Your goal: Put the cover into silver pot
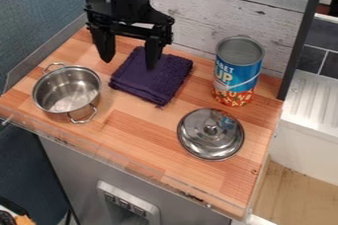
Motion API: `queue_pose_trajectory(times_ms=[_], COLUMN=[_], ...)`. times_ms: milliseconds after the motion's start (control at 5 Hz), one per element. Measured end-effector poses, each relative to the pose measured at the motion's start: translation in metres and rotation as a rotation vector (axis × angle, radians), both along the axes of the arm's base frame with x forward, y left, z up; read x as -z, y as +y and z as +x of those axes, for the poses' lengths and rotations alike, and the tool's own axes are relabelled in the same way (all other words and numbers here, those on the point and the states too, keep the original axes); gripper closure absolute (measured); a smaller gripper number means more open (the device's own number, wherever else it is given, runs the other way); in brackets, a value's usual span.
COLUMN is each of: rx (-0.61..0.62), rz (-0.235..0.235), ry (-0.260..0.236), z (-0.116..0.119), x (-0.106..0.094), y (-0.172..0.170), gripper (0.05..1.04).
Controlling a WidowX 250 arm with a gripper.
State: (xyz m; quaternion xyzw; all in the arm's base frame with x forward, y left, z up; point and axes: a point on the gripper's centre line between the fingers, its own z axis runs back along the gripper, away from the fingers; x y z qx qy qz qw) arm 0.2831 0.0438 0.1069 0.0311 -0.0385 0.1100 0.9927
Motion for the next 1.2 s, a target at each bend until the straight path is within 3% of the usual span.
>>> queue_pose_trajectory(times_ms=[200,600,800,1200], rx=[-0.006,0.16,0.188,0.199], rz=[-0.004,0.039,0.052,0.021], ry=[0.027,0.067,0.058,0.035], z=[0.0,0.028,0.042,0.045], x=[0.01,0.064,0.092,0.099], y=[-0.002,-0.067,-0.098,-0.11], gripper=[0.083,0.083,0.083,0.083])
